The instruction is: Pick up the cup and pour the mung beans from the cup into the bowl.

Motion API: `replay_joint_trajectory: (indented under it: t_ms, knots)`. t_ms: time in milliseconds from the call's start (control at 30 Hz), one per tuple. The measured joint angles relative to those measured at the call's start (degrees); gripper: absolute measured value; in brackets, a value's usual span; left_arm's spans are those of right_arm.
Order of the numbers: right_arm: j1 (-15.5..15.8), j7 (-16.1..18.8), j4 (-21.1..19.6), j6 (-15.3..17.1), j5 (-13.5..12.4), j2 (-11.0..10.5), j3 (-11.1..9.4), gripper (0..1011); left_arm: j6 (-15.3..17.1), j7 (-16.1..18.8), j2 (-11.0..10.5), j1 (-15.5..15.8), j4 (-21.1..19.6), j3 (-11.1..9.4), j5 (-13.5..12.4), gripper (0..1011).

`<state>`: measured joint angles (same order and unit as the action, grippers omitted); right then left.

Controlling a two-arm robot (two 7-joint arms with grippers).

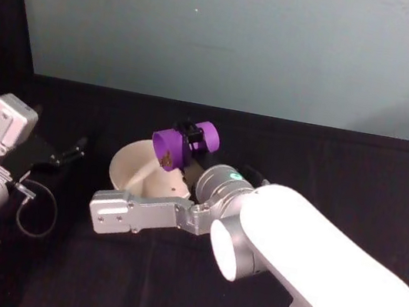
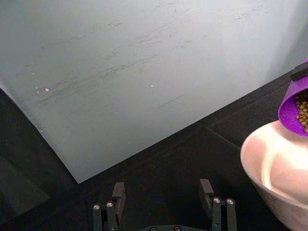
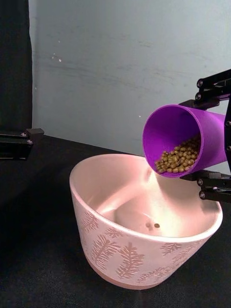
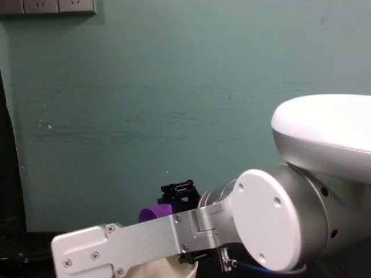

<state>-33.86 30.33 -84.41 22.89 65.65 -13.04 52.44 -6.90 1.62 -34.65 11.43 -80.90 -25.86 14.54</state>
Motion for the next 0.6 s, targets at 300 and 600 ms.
replay_joint_trajectory:
  t_ms: [300, 600]
  knots:
    - [0.1, 0.5, -0.2, -1.3, 1.8, 0.1, -0.2, 726, 0.0, 0.0, 0.0, 0.0, 0.0, 0.0, 0.0, 1011]
    - [0.2, 1.5, -0.2, -2.4, 4.0, 0.3, -0.2, 726, 0.0, 0.0, 0.0, 0.0, 0.0, 0.0, 0.0, 1011]
